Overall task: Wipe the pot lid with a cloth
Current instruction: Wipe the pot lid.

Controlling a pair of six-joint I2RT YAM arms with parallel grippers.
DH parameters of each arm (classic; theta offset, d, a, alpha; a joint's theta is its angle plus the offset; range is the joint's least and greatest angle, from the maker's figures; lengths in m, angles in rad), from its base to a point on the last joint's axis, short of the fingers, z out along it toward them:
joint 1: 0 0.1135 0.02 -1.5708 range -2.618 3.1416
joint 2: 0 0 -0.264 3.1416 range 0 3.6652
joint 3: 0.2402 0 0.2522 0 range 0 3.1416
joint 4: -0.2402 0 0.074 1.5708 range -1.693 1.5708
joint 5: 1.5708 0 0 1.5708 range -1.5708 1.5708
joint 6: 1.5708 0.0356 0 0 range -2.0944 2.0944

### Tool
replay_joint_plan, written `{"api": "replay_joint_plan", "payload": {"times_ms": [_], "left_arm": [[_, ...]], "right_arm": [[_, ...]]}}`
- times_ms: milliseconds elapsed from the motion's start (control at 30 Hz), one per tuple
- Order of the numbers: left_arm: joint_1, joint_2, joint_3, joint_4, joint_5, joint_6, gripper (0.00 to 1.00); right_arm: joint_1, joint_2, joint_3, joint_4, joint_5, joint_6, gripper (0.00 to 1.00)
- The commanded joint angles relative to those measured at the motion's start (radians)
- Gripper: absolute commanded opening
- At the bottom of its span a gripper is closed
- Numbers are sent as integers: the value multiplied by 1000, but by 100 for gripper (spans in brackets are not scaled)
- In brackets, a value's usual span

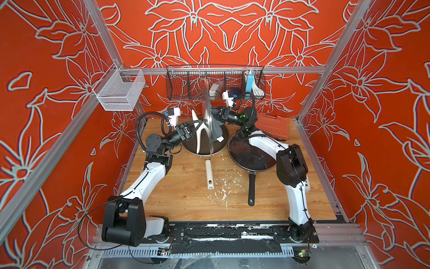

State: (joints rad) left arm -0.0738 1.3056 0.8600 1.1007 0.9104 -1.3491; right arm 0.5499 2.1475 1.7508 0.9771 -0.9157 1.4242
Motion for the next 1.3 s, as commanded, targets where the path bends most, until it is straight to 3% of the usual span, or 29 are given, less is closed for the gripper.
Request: {"api": "replay_joint_plan", "payload": {"times_ms": [0, 633, 833, 1267], "left_arm": [[-36, -28, 78, 289, -34, 16, 0], [-18, 78, 86, 285, -151, 61, 0], [-14, 103, 92, 281, -139, 57, 0], [12, 129, 60, 289, -117, 65, 0]], "right_arm": [[52, -47, -48, 31, -31, 6, 0], [148, -263, -429, 253, -63, 81, 0], [156, -253, -459, 432, -80, 230, 0], [192, -340, -406, 433, -92, 321, 0]]}}
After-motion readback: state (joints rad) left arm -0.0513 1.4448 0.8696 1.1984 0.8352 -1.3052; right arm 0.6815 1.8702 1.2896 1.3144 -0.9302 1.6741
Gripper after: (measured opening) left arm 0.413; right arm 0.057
